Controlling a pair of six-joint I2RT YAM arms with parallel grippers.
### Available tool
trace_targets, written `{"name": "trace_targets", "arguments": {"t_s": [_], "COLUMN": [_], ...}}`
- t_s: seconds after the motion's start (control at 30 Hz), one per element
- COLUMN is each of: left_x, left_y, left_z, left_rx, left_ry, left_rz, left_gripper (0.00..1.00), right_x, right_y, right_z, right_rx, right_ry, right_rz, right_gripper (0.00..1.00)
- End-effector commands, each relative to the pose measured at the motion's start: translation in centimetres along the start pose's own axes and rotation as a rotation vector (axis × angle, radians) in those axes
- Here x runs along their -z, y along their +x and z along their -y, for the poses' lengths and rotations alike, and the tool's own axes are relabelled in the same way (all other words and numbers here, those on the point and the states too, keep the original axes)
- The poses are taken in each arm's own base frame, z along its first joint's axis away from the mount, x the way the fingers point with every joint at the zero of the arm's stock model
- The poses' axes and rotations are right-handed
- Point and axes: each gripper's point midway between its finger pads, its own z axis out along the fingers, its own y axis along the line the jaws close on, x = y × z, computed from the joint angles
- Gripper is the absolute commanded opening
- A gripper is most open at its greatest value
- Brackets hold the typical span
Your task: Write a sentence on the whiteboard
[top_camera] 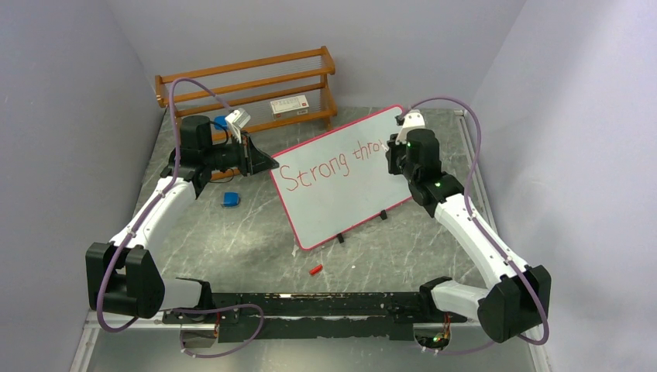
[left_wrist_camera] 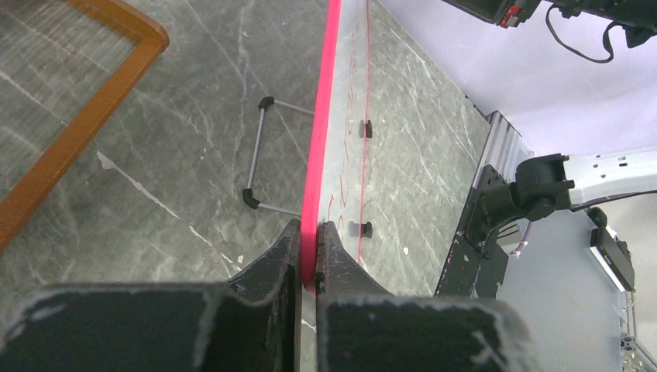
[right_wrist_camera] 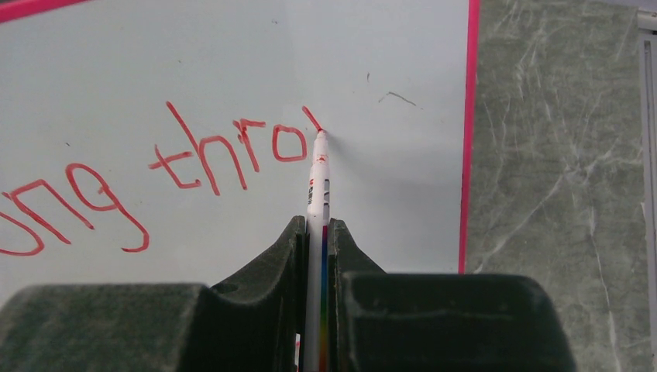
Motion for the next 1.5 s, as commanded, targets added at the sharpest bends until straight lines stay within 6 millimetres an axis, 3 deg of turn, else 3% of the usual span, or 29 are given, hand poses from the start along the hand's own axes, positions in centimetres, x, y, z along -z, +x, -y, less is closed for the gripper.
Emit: {"name": "trace_targets", "arguments": {"t_s": [0.0, 0.2, 1.17, 1.47], "left_x": [-0.8, -0.8, -0.7, -0.7], "left_y": [2.8, 2.8, 2.8, 2.8], "left_z": [-1.0, -1.0, -0.9, -1.0], "left_rx": [0.013, 0.012, 0.010, 0.011], "left_ry": [-0.035, -0.035, -0.032, -0.036], "left_rz": [-0.083, -0.082, -0.082, -0.082], "left_gripper": [0.05, 0.05, 0.05, 0.05], "right_x": [0.2, 0.1, -0.2, -0.4], "right_y": [1.6, 1.8, -3.6, -2.6], "right_z": [0.5, 0.9, 1.2, 1.4], "right_rx": [-0.007, -0.010, -0.013, -0.015], "right_ry": [0.017, 0.039, 0.050, 0.054], "right_rz": [-0.036, -0.036, 0.105, 0.074], "right_gripper": [0.00, 0.00, 0.00, 0.00]}}
